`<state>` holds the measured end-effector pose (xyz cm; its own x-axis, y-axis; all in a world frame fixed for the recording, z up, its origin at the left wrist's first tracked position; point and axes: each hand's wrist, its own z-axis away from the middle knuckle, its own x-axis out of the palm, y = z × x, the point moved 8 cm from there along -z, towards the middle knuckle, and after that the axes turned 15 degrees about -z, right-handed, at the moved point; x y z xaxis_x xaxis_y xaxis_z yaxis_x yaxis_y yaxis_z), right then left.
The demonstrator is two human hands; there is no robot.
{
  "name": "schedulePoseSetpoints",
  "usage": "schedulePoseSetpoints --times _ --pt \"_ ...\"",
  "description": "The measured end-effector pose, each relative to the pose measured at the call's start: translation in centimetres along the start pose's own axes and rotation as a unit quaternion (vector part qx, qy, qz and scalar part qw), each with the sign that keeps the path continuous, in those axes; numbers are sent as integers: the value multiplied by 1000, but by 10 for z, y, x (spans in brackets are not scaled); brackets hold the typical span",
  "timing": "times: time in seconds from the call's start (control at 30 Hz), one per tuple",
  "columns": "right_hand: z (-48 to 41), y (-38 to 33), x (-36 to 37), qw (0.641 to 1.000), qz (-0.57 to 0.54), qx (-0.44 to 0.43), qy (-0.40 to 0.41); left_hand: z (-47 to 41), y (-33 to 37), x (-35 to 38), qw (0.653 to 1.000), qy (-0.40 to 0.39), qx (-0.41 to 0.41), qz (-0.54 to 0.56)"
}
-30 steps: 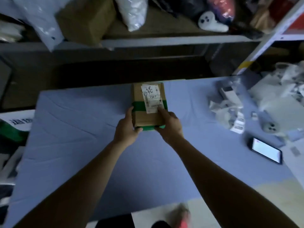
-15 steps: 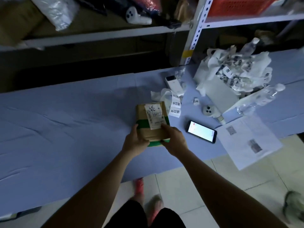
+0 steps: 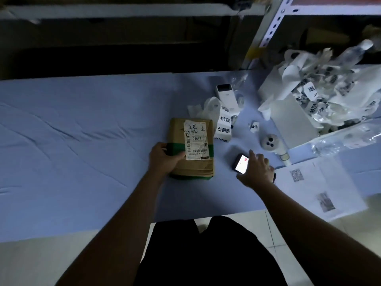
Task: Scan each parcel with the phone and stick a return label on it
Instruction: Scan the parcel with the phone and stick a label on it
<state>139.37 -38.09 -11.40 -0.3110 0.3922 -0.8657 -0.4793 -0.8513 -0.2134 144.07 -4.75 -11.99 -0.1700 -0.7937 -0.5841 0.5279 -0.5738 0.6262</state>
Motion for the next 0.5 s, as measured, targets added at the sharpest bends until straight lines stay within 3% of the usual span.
schedulePoseSetpoints --times 0.17,0.33,0.5 --pt "-16 22 5 992 51 -111 -13 18 1 -11 999 37 -2 5" --pt "-25 22 0 980 -2 -190 -52 48 6 -18 991 130 -31 -1" --pt "-26 14 -11 972 -109 -194 -71 79 2 -25 980 194 -48 -9"
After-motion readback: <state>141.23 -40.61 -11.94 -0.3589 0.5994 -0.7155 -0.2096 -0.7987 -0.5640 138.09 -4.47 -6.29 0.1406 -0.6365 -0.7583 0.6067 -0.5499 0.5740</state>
